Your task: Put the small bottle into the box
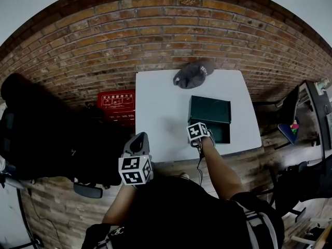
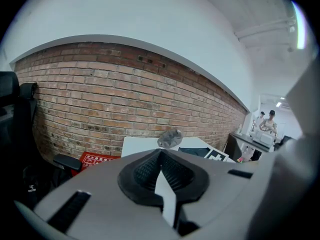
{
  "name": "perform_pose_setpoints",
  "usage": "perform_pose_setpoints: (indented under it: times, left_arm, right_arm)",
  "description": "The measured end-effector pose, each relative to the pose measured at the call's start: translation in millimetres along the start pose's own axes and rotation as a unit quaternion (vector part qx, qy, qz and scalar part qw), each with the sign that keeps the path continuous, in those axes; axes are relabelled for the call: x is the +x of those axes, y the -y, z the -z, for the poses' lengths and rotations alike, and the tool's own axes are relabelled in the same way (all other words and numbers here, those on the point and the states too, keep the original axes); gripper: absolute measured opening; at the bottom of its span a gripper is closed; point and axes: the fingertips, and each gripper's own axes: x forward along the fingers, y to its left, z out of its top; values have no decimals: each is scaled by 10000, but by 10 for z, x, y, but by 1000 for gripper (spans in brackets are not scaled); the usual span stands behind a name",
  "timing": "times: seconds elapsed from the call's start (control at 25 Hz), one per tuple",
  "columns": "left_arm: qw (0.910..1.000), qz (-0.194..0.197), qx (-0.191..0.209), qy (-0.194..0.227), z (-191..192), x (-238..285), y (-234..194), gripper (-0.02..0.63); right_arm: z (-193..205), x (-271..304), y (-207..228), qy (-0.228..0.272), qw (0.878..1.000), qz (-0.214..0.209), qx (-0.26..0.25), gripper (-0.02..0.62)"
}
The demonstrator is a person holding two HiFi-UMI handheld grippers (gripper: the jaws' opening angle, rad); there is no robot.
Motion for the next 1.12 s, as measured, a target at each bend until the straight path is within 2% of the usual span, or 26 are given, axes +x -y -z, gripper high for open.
perform_pose_setpoints:
  times: [0.16, 0.4, 0.56, 0.68, 0.76, 0.84, 0.96, 1.12]
  left_arm:
    - [10000, 51, -19, -26, 8, -15, 5, 11]
    - [9997, 223, 38, -63, -11, 50, 73, 11]
    - [9988, 469, 142, -77, -47, 146, 218, 11]
    - [9975, 663, 227, -123, -56, 232, 330, 11]
    - [9965, 778, 272, -154, -64, 291, 412, 11]
    - [9952, 903, 323, -180, -73, 347, 497, 11]
    - [9929, 1102, 412, -192, -100, 435, 613, 11]
    - [9894, 1345, 518, -169, -153, 542, 771, 11]
  right_arm:
    - [-25, -32, -1, 160, 9999, 13, -56, 233]
    - [-197, -321, -7, 1136, 9934, -145, 74, 244]
    - [-377, -659, -1, 1902, 9799, -424, 425, 243]
    - [-509, -961, 37, 2655, 9610, -502, 582, 242]
    - [-571, -1197, 164, 3276, 9428, -173, 586, 217]
    - [-580, -1440, 299, 3765, 9237, 229, 667, 60]
    - [-559, -1749, 440, 4267, 8981, 480, 945, 38]
    - [-510, -2205, 615, 4916, 8579, 590, 1375, 31]
